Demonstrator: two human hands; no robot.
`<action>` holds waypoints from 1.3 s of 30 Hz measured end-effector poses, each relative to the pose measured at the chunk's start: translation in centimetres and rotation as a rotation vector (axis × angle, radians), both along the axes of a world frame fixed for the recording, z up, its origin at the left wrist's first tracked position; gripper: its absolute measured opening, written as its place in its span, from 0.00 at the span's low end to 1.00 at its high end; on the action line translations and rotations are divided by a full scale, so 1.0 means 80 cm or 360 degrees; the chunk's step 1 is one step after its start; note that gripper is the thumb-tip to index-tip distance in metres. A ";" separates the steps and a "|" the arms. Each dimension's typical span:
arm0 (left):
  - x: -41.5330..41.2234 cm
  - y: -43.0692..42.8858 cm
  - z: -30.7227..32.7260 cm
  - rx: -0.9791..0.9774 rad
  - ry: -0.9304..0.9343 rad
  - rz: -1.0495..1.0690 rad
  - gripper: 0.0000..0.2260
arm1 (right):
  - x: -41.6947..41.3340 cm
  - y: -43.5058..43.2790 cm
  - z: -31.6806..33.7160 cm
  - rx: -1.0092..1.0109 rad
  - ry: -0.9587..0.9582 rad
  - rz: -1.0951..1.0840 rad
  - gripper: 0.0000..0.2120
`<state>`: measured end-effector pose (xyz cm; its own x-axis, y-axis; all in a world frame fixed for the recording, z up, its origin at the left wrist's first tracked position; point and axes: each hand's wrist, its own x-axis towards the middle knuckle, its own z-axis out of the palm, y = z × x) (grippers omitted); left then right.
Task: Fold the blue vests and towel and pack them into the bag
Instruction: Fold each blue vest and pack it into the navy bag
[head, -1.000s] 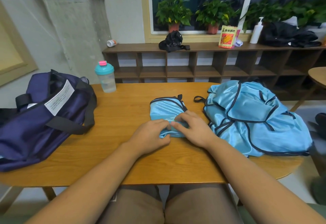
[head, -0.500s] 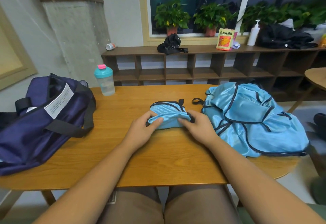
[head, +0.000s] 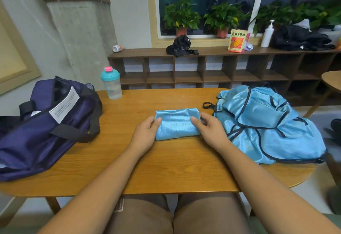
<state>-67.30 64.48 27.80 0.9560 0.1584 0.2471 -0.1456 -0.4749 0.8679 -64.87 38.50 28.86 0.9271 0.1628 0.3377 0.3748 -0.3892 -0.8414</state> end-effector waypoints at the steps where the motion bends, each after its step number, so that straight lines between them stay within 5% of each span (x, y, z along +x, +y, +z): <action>1: 0.001 0.000 -0.001 -0.0003 -0.0007 0.0023 0.21 | 0.000 0.000 0.000 -0.0001 0.0010 -0.0010 0.20; 6: 0.002 -0.003 -0.002 0.0124 -0.0017 0.0168 0.19 | -0.003 0.004 -0.001 -0.0063 0.0080 -0.0040 0.11; 23: 0.009 0.001 -0.010 0.0643 0.0177 0.0509 0.14 | 0.007 0.019 -0.014 -0.0468 0.0014 -0.0518 0.10; 28: 0.007 -0.001 -0.006 0.0813 0.0293 0.0467 0.13 | 0.014 0.016 -0.020 -0.0530 -0.0041 -0.0433 0.23; 39: 0.005 0.006 0.026 -0.0127 0.0136 0.0091 0.12 | 0.004 0.018 -0.003 -0.0403 -0.0129 -0.0184 0.29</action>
<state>-66.87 64.93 29.89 0.9618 0.2292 0.1498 -0.0444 -0.4090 0.9114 -64.58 39.96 28.59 0.9160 0.1462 0.3736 0.3779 -0.6270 -0.6812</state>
